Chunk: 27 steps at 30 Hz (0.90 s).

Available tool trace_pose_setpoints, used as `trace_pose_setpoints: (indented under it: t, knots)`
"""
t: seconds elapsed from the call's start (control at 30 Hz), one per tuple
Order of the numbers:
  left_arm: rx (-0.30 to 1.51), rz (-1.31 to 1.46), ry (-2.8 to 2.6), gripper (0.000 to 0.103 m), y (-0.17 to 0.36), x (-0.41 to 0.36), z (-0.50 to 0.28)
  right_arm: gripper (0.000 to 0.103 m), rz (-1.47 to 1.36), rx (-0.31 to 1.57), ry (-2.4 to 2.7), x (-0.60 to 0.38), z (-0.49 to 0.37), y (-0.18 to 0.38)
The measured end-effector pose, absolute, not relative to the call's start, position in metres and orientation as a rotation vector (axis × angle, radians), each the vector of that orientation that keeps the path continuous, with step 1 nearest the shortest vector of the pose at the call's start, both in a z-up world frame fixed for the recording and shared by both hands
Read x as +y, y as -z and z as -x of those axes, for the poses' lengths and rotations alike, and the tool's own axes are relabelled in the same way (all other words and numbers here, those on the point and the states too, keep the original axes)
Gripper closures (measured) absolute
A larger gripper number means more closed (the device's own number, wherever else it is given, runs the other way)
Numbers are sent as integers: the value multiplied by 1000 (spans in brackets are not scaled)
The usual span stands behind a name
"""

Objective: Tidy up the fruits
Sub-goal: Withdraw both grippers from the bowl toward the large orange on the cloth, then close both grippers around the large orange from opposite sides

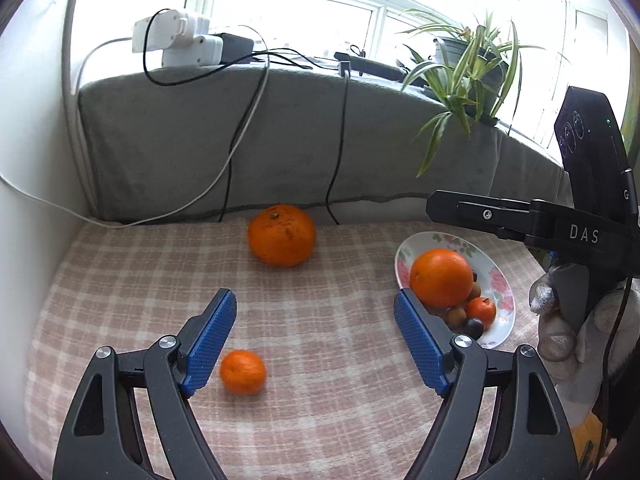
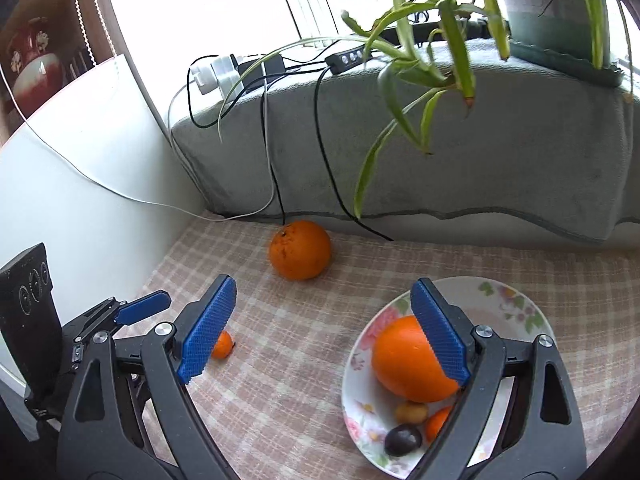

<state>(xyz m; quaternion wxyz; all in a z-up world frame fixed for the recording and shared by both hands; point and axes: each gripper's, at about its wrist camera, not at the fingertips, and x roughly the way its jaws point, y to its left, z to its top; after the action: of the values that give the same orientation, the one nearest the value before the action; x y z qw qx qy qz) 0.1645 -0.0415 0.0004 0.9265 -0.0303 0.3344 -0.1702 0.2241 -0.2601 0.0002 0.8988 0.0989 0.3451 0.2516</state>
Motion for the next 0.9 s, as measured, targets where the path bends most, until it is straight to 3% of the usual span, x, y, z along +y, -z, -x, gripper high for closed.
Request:
trace_pose_setpoints:
  t: [0.27, 0.53, 0.77, 0.9]
  knots:
    - [750, 82, 383, 23, 17, -18, -202, 12, -394, 809, -545, -235, -258, 20]
    - [799, 99, 429, 26, 32, -16, -242, 12, -399, 852, -512, -204, -286, 30]
    - [830, 133, 458, 30, 44, -21, -268, 20, -444, 913, -473, -192, -316, 42]
    - [849, 153, 474, 34, 51, -25, -281, 32, -448, 942, -459, -187, -328, 49]
